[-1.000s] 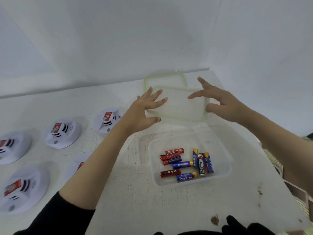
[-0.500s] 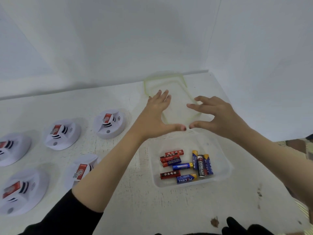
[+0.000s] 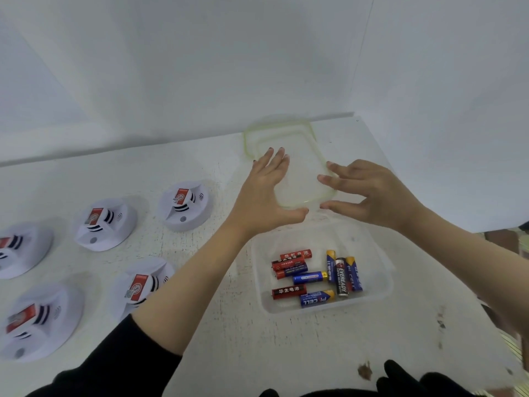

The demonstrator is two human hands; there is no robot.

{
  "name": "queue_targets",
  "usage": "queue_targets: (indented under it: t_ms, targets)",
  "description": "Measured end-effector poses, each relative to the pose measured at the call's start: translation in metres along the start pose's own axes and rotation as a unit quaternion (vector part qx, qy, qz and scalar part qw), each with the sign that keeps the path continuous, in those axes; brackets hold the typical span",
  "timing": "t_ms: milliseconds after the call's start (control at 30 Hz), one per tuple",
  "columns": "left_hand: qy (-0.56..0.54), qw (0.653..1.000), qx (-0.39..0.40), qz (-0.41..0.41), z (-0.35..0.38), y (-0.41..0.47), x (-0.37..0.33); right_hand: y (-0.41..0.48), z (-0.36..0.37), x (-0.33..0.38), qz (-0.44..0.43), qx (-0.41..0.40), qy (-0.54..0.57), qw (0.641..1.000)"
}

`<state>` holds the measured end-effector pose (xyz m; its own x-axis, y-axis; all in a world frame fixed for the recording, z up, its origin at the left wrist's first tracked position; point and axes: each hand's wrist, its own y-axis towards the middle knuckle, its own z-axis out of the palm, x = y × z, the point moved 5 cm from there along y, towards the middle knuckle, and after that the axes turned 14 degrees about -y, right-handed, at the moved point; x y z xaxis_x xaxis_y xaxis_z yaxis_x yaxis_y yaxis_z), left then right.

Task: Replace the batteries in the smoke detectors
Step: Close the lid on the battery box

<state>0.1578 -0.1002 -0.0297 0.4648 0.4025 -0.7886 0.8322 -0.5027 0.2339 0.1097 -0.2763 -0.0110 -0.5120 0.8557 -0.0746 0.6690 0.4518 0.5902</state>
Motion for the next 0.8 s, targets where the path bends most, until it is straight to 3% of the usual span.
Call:
queue_targets:
  t_ms: [200,333,400,533,667,800]
  targets:
    - [-0.01,0.991,0.127,-0.046,-0.028,0.005,0.006,0.006,0.004,-0.021,0.07,0.086,0.025,0.994]
    - [0.031,0.997,0.065,-0.019,-0.049,0.006,0.004,0.005,0.013,-0.029,0.073,0.144,0.014,0.987]
    - [-0.003,0.999,0.021,-0.023,-0.056,0.006,0.003,0.006,0.013,-0.025,0.074,0.126,0.021,0.989]
    - [-0.177,0.982,0.023,-0.057,-0.046,0.0,0.003,0.006,0.007,-0.016,0.07,0.005,-0.028,0.997]
    - [-0.061,0.998,0.007,-0.012,-0.035,-0.003,0.009,0.007,0.005,-0.013,0.057,-0.064,-0.074,0.994]
    - [-0.077,0.996,-0.044,0.029,-0.03,-0.005,0.012,0.006,0.007,-0.008,0.058,-0.08,-0.083,0.992]
